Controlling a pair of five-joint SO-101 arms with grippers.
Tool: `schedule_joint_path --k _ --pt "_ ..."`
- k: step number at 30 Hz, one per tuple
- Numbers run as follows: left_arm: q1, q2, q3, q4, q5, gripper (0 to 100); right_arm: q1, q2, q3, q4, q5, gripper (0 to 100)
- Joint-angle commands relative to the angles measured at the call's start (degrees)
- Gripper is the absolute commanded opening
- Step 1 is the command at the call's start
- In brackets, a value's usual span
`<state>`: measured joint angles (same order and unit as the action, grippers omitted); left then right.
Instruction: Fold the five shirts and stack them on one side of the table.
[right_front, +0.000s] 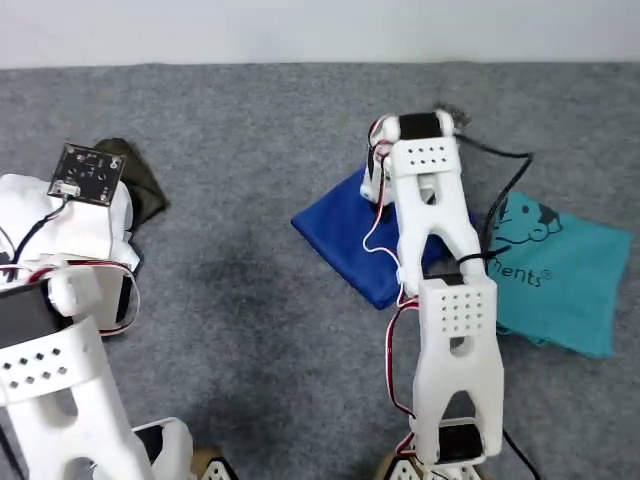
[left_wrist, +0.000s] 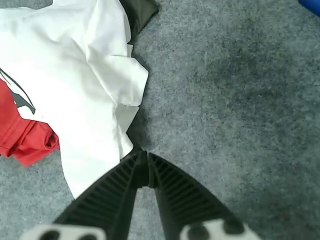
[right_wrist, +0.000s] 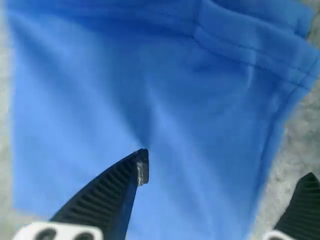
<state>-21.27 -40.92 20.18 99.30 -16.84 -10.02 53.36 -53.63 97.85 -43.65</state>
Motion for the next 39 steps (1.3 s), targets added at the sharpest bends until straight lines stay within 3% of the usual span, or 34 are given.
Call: schedule_joint_path --k 1,8,12,16,20,30,39 --pt "0.3 -1.2 -0.5 -0.5 -0.6 0 -0.2 3.2 -0.4 -3.6 -1.7 43.4" --pt "0.2 -1.3 -0.5 -0.5 -0.6 0 0.8 9.6 -0.4 -2.9 -4.2 40.0" --pt "0.2 -1.3 -0.5 -0.5 -0.6 0 1.6 9.3 -0.5 -2.3 -3.4 21.2" --pt "0.2 -1.3 -0.5 -0.5 -0.6 0 2.3 8.5 -0.6 -2.8 2.4 0.0" --pt "0.2 -1.3 -0.5 -0.5 -0.6 0 3.2 7.3 -0.8 -2.2 4.6 0.8" --pt "0.2 -1.3 -0.5 -0.5 -0.6 0 5.9 -4.8 -0.4 5.2 27.6 0.8" --pt "0.2 -1.2 -0.5 -0.5 -0.6 0 11.3 -22.6 4.8 5.1 42.1 0.8"
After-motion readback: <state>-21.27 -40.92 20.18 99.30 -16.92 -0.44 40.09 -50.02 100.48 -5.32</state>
